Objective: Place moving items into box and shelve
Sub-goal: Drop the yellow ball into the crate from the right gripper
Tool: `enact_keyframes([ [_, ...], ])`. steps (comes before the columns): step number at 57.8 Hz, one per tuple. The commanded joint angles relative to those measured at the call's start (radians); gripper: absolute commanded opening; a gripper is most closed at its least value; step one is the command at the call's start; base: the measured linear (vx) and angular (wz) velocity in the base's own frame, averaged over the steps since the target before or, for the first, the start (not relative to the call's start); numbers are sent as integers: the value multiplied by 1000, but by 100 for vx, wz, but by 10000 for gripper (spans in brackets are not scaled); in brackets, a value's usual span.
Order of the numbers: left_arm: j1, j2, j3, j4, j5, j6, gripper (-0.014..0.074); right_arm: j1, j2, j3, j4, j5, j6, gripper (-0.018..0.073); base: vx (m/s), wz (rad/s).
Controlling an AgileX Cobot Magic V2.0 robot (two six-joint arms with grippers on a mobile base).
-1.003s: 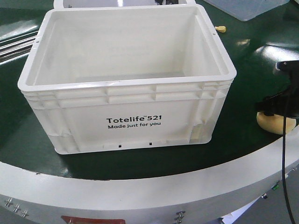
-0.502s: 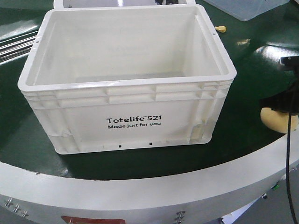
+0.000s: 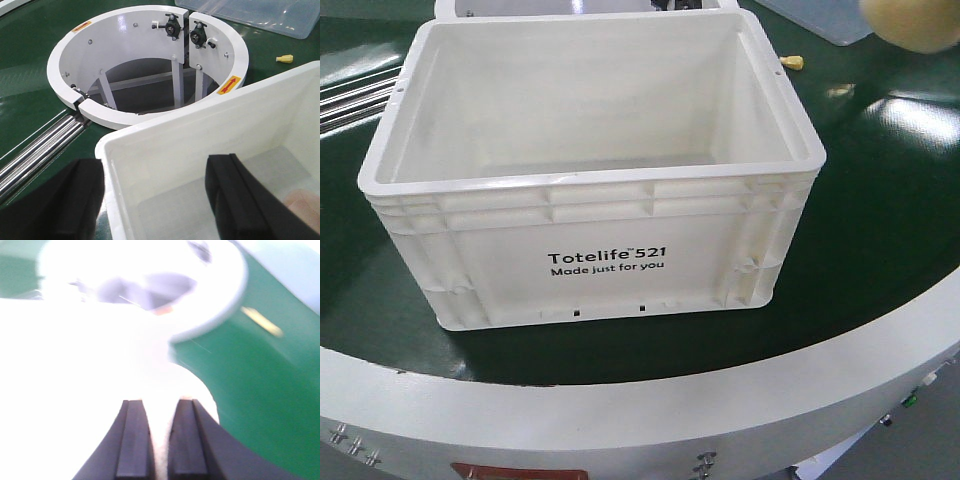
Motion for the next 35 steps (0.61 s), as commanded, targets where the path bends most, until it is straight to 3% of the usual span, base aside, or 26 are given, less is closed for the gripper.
enact_keyframes([
  [1, -2, -35, -31, 6, -66, -13, 534, 82, -11, -34, 84, -58, -48, -3, 0, 0],
  [10, -2, -35, -31, 6, -66, -63, 534, 299, 70, -35, -100, -163, -48, 42, 0, 0],
  [16, -2, -35, -31, 6, -65, -87, 534, 376, 129, -35, -143, -190, -43, 181, 0, 0],
  [26, -2, -31, -31, 30, -30, -89, 534, 392, 178, -35, -101, -242, 77, 533, 0, 0],
  [29, -2, -24, -31, 63, -1, -104, 534, 392, 172, -36, -133, -278, 128, 578, 0, 0],
  [35, -2, -3, -31, 83, 42, -175, 534, 392, 159, -57, -264, -318, 233, 573, 0, 0],
])
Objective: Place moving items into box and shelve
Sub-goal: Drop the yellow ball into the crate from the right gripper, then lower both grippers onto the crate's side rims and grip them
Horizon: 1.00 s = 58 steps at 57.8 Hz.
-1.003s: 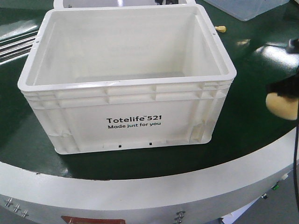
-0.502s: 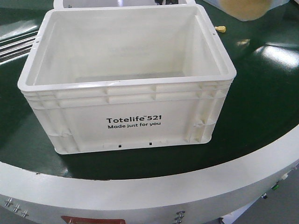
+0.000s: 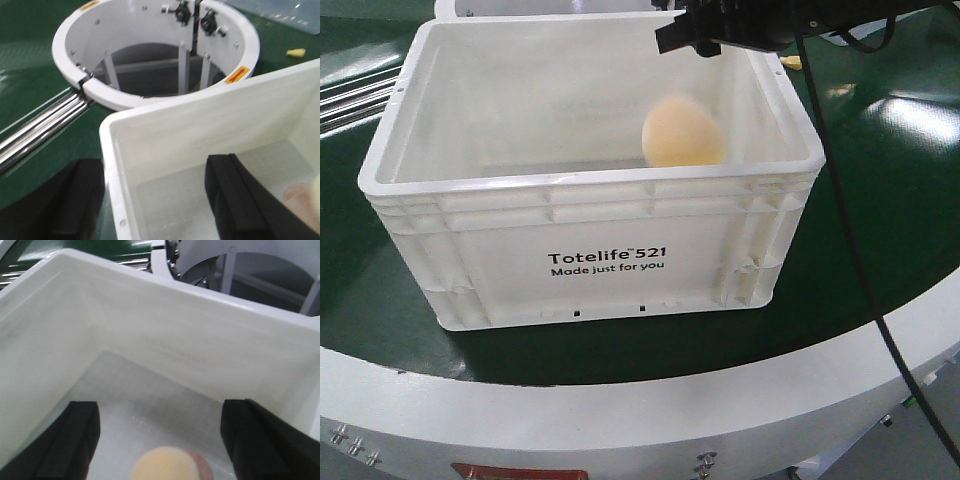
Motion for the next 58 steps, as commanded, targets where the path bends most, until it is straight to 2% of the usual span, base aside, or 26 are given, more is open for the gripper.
enact_keyframes([
  [1, -2, -12, -31, 29, -35, -60, 534, -3, -55, -57, -89, -86, 97, 568, 0, 0],
  [6, -2, 1, -31, 26, -34, -76, 534, -3, -51, -110, -228, -49, 210, 542, 0, 0],
  [10, 1, 11, -31, 27, -36, -106, 534, -9, -39, -165, -333, 19, 338, 527, 0, 0],
  [13, 16, 19, -38, 27, -30, -135, 534, -24, -19, -228, -377, 92, 422, 526, 0, 0],
  [15, 26, 24, -43, 27, -18, -142, 534, -35, -4, -266, -388, 146, 443, 526, 0, 0],
  [21, 55, 32, -45, 26, 33, -142, 534, -81, 57, -392, -398, 333, 446, 526, 0, 0],
  [29, 81, 53, -45, -18, 42, -103, 534, -106, 139, -505, -398, 448, 428, 526, 0, 0],
  [42, 87, 125, -45, -50, 94, -89, 533, -110, 209, -513, -381, 523, 421, 510, 0, 0],
  [52, 87, 151, -45, -31, 113, -74, 533, -110, 227, -513, -378, 506, 421, 495, 0, 0],
  [58, 87, 157, -45, 12, 106, -75, 533, -110, 237, -513, -379, 494, 421, 495, 0, 0],
])
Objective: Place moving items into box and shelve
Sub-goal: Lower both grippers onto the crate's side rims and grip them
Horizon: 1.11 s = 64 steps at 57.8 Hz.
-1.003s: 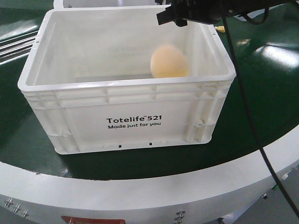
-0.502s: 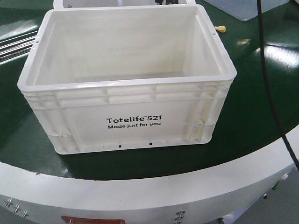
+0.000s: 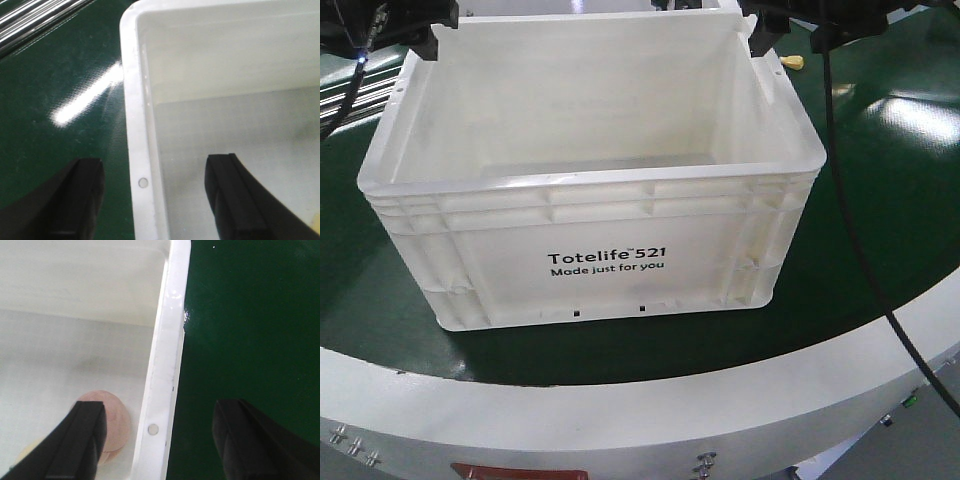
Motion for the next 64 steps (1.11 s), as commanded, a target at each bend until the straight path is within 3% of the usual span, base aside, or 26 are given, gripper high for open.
enact_keyframes([
  [1, 1, -37, -33, 57, -50, 3, 533, -6, -41, -34, 1, -53, -9, 495, 0, 0],
  [7, 1, -31, -33, 95, -50, -21, 533, -6, -27, -34, 1, -62, -10, 495, 0, 0],
  [31, 1, 49, -31, 93, -42, -22, 533, -6, 53, -34, 5, -33, -10, 491, 0, 0],
  [43, 2, 91, -31, 92, -69, -24, 533, -6, 89, -34, 5, -52, -17, 438, 0, 0],
  [51, 27, 114, -31, 42, -108, -51, 533, -6, 100, -34, 3, -84, -63, 408, 0, 0],
  [64, 68, 128, -31, -53, -117, -21, 486, -6, 101, -34, 5, -100, -74, 405, 0, 0],
])
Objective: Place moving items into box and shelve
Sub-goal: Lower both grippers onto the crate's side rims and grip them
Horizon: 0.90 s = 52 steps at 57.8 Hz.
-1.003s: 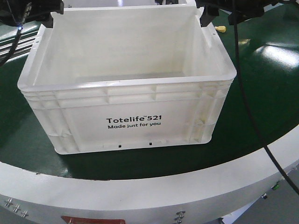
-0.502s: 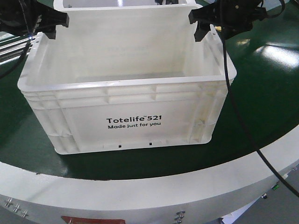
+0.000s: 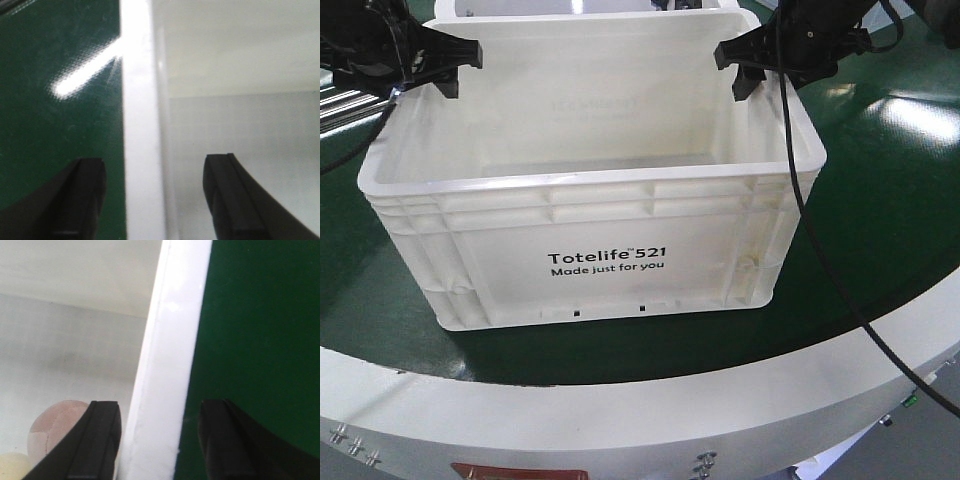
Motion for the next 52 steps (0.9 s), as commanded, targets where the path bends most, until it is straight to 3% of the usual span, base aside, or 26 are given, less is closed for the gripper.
enact_keyframes([
  [1, 9, -43, -31, -24, -41, 17, 477, -6, -56, -32, 3, -36, -14, 404, 0, 0],
  [8, 9, -36, -31, -64, -48, 40, 388, -6, -56, -32, 1, -34, -14, 404, 0, 0],
  [24, 9, -3, -31, -60, -33, 55, 238, -6, -56, -32, -1, -47, -9, 370, 0, 0],
  [35, 9, 5, -31, -62, -38, 58, 230, -6, -56, -32, -1, -40, -9, 243, 0, 0],
  [47, 9, 4, -31, -62, -34, 66, 221, -6, -56, -32, -1, -21, -16, -4, 0, 0],
  [52, 9, 3, -31, -62, -37, 74, 169, -6, -56, -32, -1, -21, -31, -11, 0, 0],
])
